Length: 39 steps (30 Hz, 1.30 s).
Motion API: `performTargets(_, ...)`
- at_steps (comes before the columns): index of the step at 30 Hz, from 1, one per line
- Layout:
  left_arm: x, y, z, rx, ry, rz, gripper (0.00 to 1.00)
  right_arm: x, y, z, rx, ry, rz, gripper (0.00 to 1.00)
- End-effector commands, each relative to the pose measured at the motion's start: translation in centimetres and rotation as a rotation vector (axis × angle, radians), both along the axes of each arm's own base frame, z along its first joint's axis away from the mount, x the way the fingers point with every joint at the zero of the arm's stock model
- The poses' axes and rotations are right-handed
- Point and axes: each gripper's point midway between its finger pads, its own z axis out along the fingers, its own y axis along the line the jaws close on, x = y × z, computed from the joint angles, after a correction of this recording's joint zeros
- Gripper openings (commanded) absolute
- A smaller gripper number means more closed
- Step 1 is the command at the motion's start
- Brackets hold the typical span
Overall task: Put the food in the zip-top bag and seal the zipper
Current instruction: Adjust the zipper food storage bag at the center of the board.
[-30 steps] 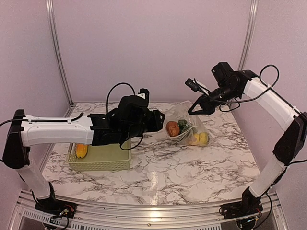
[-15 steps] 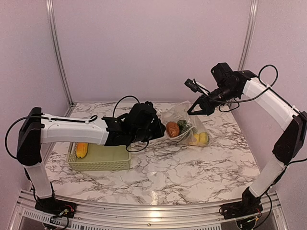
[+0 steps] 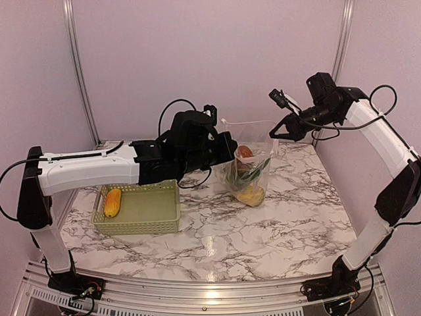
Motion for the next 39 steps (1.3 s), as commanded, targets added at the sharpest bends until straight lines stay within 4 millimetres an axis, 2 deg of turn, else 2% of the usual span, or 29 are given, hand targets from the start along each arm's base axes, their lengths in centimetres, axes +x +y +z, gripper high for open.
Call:
performTargets(1,2.3,0.9,1.3,-0.010,-0.023,0.038,0.00,0.2,-0.9,2.9,0.032,-0.063,-0.036,0.00)
performTargets(2,2.1,-0.1,1.1,-0.022,-0.018,0.003,0.00,0.1,-0.9,3.0,0.034,-0.068,-0.038,0.00)
performTargets(5,1.4,-1.9,2.6,0.000,-0.092,-0.013,0.00,0.3,-1.3,2.7,0.015,-0.072,-0.056,0.00)
performTargets(6,2.0,-1.9,2.5,0.014,-0.100,0.004,0.00,0.4,-1.4,2.5,0.008,-0.068,-0.063,0.00)
performTargets(9,5.8,-1.7,0.6,0.050,-0.062,0.039,0.00,0.5,-1.3,2.7,0.016,-0.070,-0.065,0.00)
performTargets(10,6.2,-2.5,1.1,0.029,-0.046,-0.002,0.00,0.6,-1.2,2.9,0.019,-0.074,-0.066,0.00)
performTargets(12,6.2,-3.4,3.8,0.039,-0.120,-0.009,0.00,1.1,-1.5,2.6,0.002,-0.078,-0.086,0.00)
performTargets(13,6.4,-3.2,4.1,0.079,-0.163,0.027,0.00,1.5,-1.7,2.2,-0.015,-0.076,-0.106,0.00)
performTargets(14,7.4,-2.8,2.9,0.110,-0.164,0.069,0.00,1.8,-1.9,1.9,-0.029,-0.075,-0.120,0.00)
performTargets(15,9.0,-2.5,0.7,0.103,-0.099,0.074,0.00,1.9,-2.0,1.7,-0.033,-0.070,-0.125,0.00)
performTargets(16,10.2,-2.5,-1.1,0.066,-0.003,0.036,0.00,1.8,-1.9,1.6,-0.028,-0.065,-0.122,0.00)
performTargets(17,10.9,-2.8,-1.9,0.024,0.068,-0.011,0.00,1.6,-1.8,1.8,-0.019,-0.064,-0.113,0.00)
performTargets(19,9.4,-3.6,-2.0,0.033,0.056,-0.047,0.00,1.4,-1.7,2.2,-0.014,-0.074,-0.107,0.00)
performTargets(22,7.5,-4.0,0.8,-0.020,-0.061,-0.047,0.00,1.9,-2.3,2.4,-0.031,-0.095,-0.140,0.00)
performTargets(25,8.1,-4.6,-0.4,0.007,-0.037,-0.061,0.00,4.1,-3.8,1.9,-0.073,-0.111,-0.224,0.00)
performTargets(27,8.3,-5.1,-0.4,-0.006,-0.037,-0.080,0.01,5.2,-4.6,1.4,-0.082,-0.102,-0.256,0.00)
performTargets(28,8.3,-5.4,-0.2,-0.023,-0.046,-0.090,0.04,5.5,-4.8,1.2,-0.083,-0.097,-0.261,0.00)
performTargets(30,8.2,-5.9,0.8,-0.053,-0.090,-0.116,0.16,6.1,-5.0,0.9,-0.084,-0.089,-0.270,0.00)
performTargets(33,7.8,-5.8,3.0,-0.077,-0.162,-0.144,0.40,6.7,-5.4,1.5,-0.087,-0.111,-0.283,0.00)
performTargets(35,7.2,-5.2,3.9,-0.072,-0.204,-0.153,0.58,7.0,-5.6,2.3,-0.089,-0.138,-0.291,0.00)
performTargets(36,6.9,-4.6,3.6,-0.050,-0.209,-0.153,0.64,7.1,-5.6,2.6,-0.086,-0.147,-0.292,0.00)
performTargets(39,5.9,-2.4,3.1,0.038,-0.227,-0.145,0.74,6.9,-5.2,2.8,-0.063,-0.143,-0.270,0.00)
